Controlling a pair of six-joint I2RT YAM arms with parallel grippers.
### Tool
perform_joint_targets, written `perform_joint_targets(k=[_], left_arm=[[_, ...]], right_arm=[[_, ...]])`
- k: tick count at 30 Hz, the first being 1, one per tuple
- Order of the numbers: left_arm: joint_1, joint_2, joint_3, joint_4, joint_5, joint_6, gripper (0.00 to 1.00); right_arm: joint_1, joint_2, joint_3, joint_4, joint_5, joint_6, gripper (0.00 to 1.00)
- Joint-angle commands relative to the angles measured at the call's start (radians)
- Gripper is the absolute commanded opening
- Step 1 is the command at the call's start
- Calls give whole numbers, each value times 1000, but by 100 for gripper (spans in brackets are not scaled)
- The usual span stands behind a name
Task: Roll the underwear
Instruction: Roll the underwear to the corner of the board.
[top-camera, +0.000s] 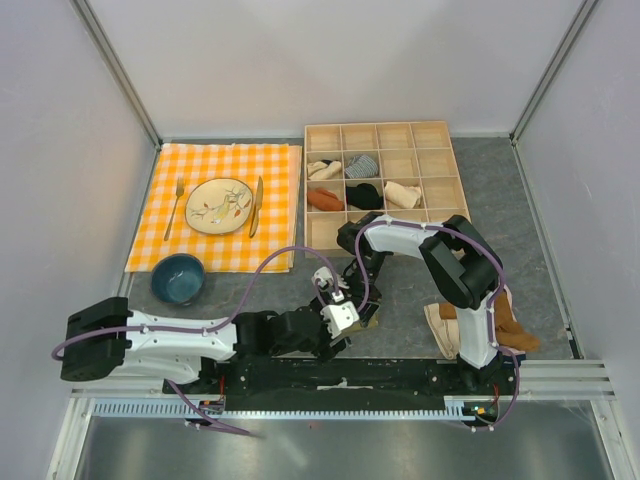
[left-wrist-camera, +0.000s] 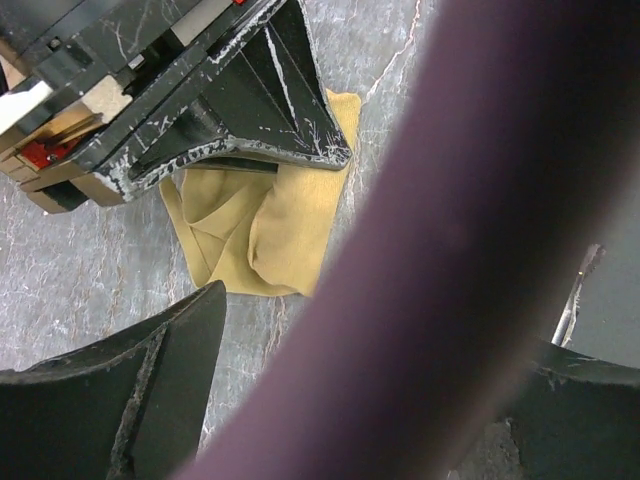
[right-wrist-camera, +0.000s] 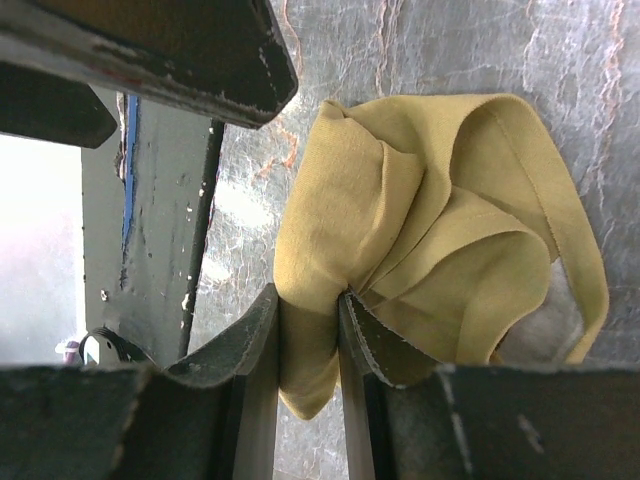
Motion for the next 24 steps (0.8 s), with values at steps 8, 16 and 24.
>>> perform_joint_targets(k=[8,16,24], left_arm=[[-18,67,55,3,-10,44,82],[-33,58,38,9,-16,33,80],[-36,90,55,40,-21,84,81]], right_arm=[[0,22,-18,56,35,33,26],[-1,20,-24,81,42,61,26],[-1,45,-6,85,47,76,26]])
